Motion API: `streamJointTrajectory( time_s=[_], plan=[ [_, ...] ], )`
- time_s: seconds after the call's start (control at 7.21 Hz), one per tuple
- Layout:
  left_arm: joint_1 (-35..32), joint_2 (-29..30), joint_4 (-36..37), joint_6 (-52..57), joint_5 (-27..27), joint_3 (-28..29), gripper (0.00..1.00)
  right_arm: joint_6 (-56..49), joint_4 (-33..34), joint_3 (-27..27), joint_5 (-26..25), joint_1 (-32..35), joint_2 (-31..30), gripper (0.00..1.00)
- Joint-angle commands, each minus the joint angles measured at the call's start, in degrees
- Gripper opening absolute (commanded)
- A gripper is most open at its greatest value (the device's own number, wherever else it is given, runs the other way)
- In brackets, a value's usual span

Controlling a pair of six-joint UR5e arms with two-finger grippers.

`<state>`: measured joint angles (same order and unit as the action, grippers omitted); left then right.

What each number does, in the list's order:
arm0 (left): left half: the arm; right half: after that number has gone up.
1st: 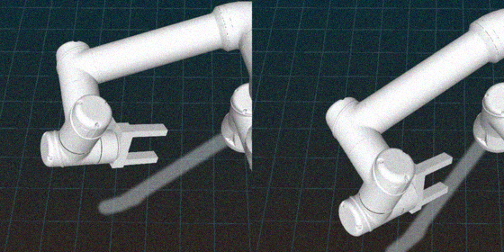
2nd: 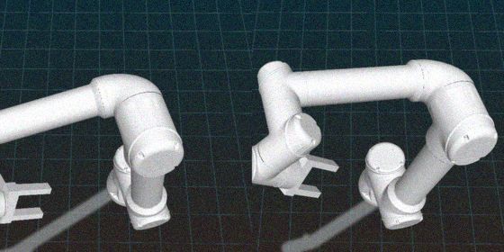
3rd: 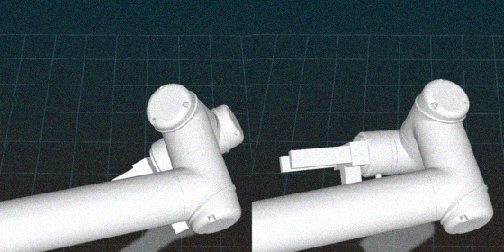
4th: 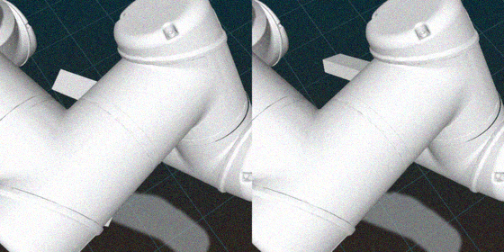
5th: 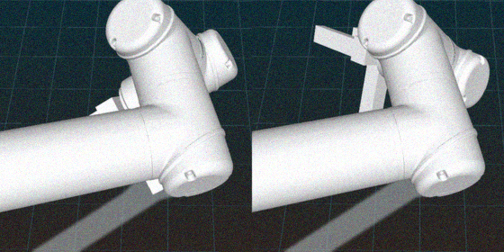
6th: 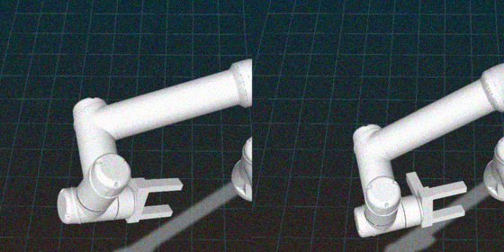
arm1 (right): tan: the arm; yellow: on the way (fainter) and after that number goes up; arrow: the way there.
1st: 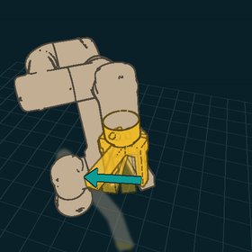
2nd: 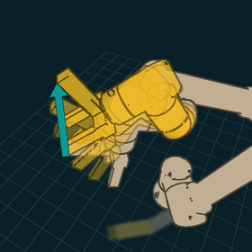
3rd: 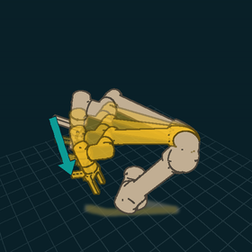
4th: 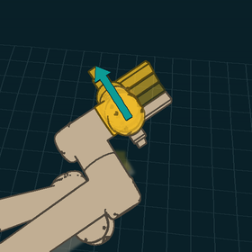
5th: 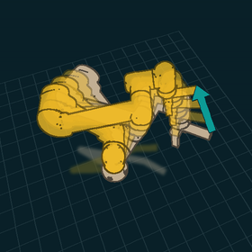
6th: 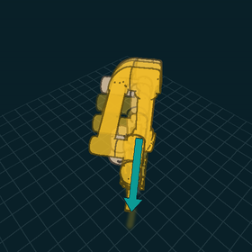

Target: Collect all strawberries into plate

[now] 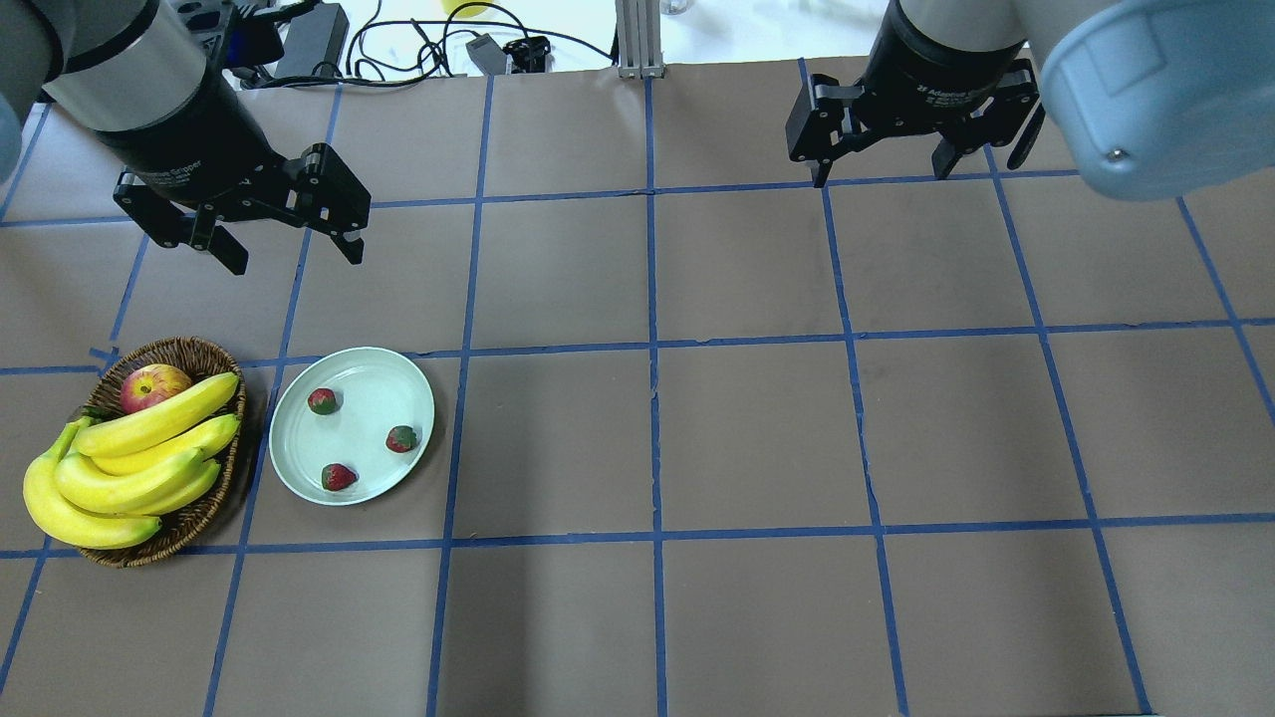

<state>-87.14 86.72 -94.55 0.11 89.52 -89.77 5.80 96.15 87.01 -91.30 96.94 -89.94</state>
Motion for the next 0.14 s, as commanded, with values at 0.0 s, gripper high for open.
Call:
streamJointTrajectory(
  time_s=[0.0],
  plan=[
    [-0.05, -0.32, -0.54, -0.20, 0.65, -0.14, 1.00, 0.00, 0.00, 0.00, 0.06, 0.00, 0.03, 1.00]
  ],
)
